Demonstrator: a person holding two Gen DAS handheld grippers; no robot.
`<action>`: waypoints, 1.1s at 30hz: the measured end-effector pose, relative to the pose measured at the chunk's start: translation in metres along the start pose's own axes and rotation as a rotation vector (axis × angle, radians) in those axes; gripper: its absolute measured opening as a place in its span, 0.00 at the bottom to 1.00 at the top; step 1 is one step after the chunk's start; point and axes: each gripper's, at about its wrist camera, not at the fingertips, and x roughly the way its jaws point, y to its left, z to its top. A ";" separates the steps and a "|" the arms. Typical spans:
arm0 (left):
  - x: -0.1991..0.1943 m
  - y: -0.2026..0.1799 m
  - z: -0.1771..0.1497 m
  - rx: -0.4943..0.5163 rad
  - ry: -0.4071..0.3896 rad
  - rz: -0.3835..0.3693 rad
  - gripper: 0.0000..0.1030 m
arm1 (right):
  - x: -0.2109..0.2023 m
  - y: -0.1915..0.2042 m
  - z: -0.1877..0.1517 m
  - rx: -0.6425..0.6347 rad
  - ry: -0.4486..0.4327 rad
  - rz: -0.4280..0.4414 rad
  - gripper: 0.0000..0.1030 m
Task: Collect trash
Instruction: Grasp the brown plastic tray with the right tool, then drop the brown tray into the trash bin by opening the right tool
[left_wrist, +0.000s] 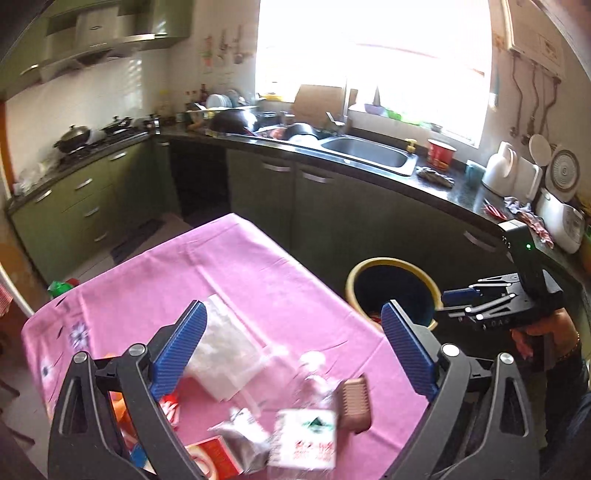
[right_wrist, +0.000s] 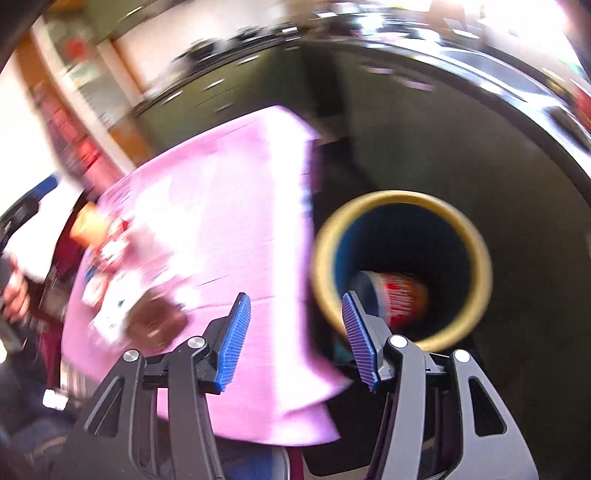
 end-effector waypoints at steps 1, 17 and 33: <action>-0.006 0.006 -0.005 -0.009 -0.003 0.015 0.88 | 0.005 0.013 0.002 -0.047 0.015 0.033 0.57; -0.056 0.057 -0.065 -0.120 -0.002 0.051 0.89 | 0.090 0.142 -0.028 -0.607 0.075 0.218 0.90; -0.046 0.051 -0.072 -0.112 0.037 0.043 0.90 | 0.105 0.131 -0.024 -0.608 0.085 0.319 0.67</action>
